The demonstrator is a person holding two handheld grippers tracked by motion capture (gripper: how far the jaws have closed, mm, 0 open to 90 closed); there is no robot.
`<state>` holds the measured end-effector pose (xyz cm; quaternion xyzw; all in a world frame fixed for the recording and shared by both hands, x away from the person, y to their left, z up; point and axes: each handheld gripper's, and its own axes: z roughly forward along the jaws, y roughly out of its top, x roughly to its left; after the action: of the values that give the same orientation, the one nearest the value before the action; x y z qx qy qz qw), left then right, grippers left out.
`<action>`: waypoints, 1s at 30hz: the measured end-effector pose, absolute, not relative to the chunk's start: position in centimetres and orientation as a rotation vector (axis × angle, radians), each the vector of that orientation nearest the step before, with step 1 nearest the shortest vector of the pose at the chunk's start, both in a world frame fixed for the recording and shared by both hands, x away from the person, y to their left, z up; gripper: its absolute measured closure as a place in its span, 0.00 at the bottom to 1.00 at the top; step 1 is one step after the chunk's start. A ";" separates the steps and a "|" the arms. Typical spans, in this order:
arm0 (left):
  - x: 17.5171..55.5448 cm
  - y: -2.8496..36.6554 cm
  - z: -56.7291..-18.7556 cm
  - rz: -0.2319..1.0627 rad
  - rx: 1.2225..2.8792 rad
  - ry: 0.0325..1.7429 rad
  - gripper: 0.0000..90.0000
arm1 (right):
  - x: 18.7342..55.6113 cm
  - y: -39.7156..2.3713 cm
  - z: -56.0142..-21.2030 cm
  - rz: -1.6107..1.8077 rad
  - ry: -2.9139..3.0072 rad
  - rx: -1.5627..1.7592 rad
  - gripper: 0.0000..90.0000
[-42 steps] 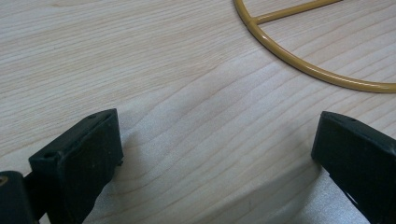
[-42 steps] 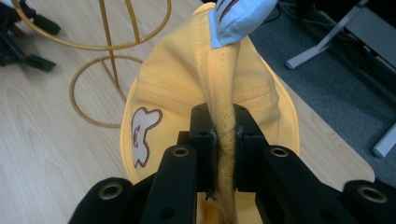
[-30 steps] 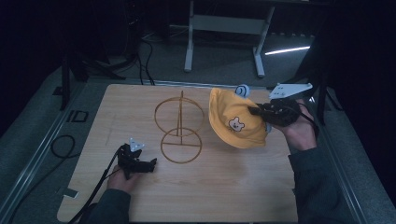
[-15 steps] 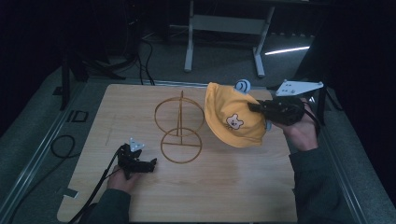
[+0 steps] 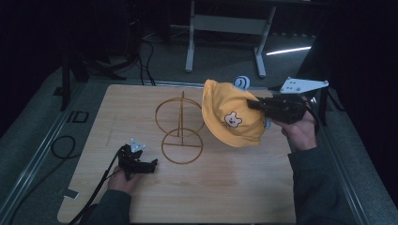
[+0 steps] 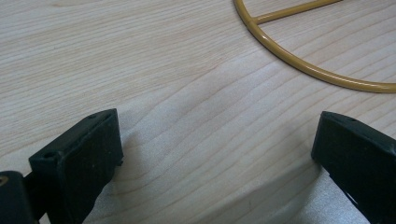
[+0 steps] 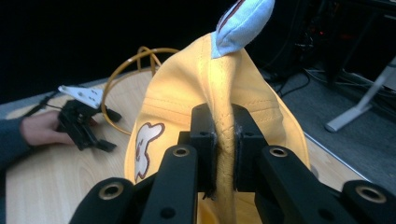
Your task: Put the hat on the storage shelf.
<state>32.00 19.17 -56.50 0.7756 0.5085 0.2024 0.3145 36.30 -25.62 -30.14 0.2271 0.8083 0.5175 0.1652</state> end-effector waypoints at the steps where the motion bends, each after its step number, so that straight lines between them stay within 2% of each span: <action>1: 32.0 19.2 -56.5 0.533 2.044 1.341 0.02 | 36.3 -25.6 -30.1 1.487 2.300 0.644 0.91; 30: 32.0 19.2 -56.5 0.535 2.043 1.340 0.02 | 36.5 -23.8 -29.5 1.627 2.286 0.577 0.91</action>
<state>32.00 19.17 -56.51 0.7753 0.5086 0.2028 0.3147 36.45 -23.84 -29.52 0.1996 0.7904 0.5625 0.1380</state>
